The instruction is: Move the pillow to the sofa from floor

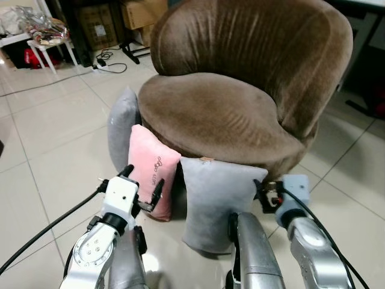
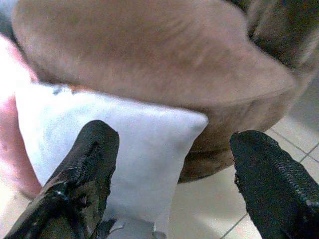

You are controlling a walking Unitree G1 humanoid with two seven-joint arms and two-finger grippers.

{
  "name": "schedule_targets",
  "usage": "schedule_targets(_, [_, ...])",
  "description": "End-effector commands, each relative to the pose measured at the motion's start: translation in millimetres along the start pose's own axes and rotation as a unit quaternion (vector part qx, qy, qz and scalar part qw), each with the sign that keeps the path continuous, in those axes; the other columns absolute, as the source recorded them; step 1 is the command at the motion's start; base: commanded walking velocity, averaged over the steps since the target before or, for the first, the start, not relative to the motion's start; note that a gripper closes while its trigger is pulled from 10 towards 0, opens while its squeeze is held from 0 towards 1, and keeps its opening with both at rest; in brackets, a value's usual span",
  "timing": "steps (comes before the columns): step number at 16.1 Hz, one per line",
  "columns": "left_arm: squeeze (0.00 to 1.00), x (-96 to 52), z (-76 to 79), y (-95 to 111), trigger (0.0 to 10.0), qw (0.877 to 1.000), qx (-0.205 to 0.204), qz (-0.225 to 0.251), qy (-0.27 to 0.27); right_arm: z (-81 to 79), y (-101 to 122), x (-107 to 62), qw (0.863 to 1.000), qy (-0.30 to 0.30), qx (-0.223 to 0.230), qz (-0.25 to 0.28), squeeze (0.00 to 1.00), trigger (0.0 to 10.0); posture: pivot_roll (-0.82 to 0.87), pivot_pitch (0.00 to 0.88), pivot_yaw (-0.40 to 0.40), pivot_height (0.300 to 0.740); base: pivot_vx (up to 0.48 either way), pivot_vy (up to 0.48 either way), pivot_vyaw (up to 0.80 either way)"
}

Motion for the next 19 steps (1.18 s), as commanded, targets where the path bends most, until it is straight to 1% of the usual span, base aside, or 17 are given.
schedule_targets(1, [0.11,-0.3,-0.8,-1,10.0,1.000,0.004,-0.004,-0.006,-5.3,2,4.6,1.000,0.014,-0.005,0.000,0.00,10.0,-0.09,0.000,0.035,0.431,0.000,0.000,0.00])
schedule_targets(3, [0.11,-2.0,-2.1,-1,10.0,1.000,0.012,-0.005,-0.014,-11.8,-1,18.4,1.000,0.025,-0.001,-0.011,0.00,10.0,-0.07,0.000,0.038,0.411,0.000,0.000,0.00])
schedule_targets(4, [0.11,-2.7,-2.8,-1,10.0,1.000,0.014,-0.005,-0.015,-13.8,-1,20.8,1.000,0.029,-0.003,-0.013,0.00,10.0,-0.07,0.000,0.039,0.406,0.000,0.000,0.00])
schedule_targets(5, [0.11,-4.6,-6.5,0,10.0,1.000,0.021,-0.006,-0.021,-27.1,2,31.3,0.999,0.043,-0.003,-0.012,0.00,10.0,-0.05,0.000,0.045,0.391,0.000,0.000,0.00])
schedule_targets(6, [0.11,-4.8,-7.0,1,10.0,0.999,0.023,-0.006,-0.025,-32.8,2,34.6,0.999,0.052,0.001,-0.012,0.00,10.0,-0.05,0.002,0.046,0.391,0.000,0.000,0.00])
schedule_targets(7, [0.11,-5.2,-7.5,2,10.0,0.999,0.024,-0.004,-0.031,-43.7,5,39.6,0.997,0.072,0.014,-0.009,1.00,10.0,-0.04,0.013,0.049,0.391,0.000,0.000,0.00])
schedule_targets(9, [0.11,-6.2,-5.7,6,10.0,0.999,0.022,0.003,-0.046,-59.8,15,49.8,0.995,0.093,0.030,0.005,1.00,10.0,-0.03,0.034,0.056,0.391,0.000,0.000,0.00])
schedule_targets(10, [0.11,-7.5,-2.3,9,10.0,0.998,0.019,0.008,-0.059,-68.7,21,55.7,0.994,0.103,0.032,0.014,1.00,10.0,-0.02,0.047,0.059,0.391,0.000,0.000,0.00])
schedule_targets(11, [0.11,-11.6,2.4,8,10.0,0.996,0.023,0.003,-0.081,-76.2,24,62.1,0.994,0.105,0.016,0.013,1.00,10.0,0.00,0.069,0.064,0.391,0.000,0.000,0.00])
schedule_targets(12, [0.11,-14.8,4.9,7,10.0,0.995,0.024,-0.001,-0.097,-79.0,24,65.6,0.995,0.102,0.006,0.010,1.00,10.0,0.00,0.075,0.065,0.391,0.000,0.000,0.00])
schedule_targets(13, [0.10,-19.8,6.8,6,10.0,0.993,0.027,-0.007,-0.115,-82.5,25,71.1,0.995,0.096,-0.009,0.003,1.00,10.0,0.02,0.104,0.071,0.391,0.000,0.000,0.00])
schedule_targets(15, [0.10,-26.3,5.6,4,10.0,0.991,0.031,-0.017,-0.128,-87.1,27,78.5,0.996,0.084,-0.026,-0.006,1.00,10.0,0.04,0.126,0.069,0.391,0.000,0.000,0.00])
schedule_targets(16, [0.11,-28.7,4.7,4,10.0,0.991,0.033,-0.019,-0.131,-88.3,28,81.6,0.996,0.072,-0.048,-0.009,1.00,10.0,0.05,0.141,0.067,0.391,0.000,0.000,0.00])
schedule_targets(17, [0.11,-30.9,4.0,4,10.0,0.990,0.035,-0.023,-0.135,-87.4,27,84.7,0.994,0.050,-0.092,-0.013,0.61,10.0,0.05,0.152,0.064,0.391,0.000,0.000,0.00])
schedule_targets(18, [0.11,-32.3,4.2,4,10.0,0.989,0.037,-0.025,-0.140,-86.7,26,86.3,0.992,0.034,-0.122,-0.019,0.00,10.0,0.06,0.165,0.063,0.391,0.000,0.000,0.00])
schedule_targets(19, [0.11,-33.7,5.1,5,10.0,0.988,0.039,-0.027,-0.145,-86.5,25,87.2,0.990,0.024,-0.135,-0.024,0.00,10.0,0.07,0.177,0.062,0.391,0.000,0.000,0.00])
Point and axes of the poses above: a point about 5 cm out from each wrist's last joint towards the gripper, its own x axis pointing out of the wrist towards the gripper, its own y axis along the axis of the wrist's last joint, z = x × y, the point moved 5 cm from there along x, pointing out of the wrist towards the gripper, and after that the axes turned 8 degrees about x, right-handed, at the moved point
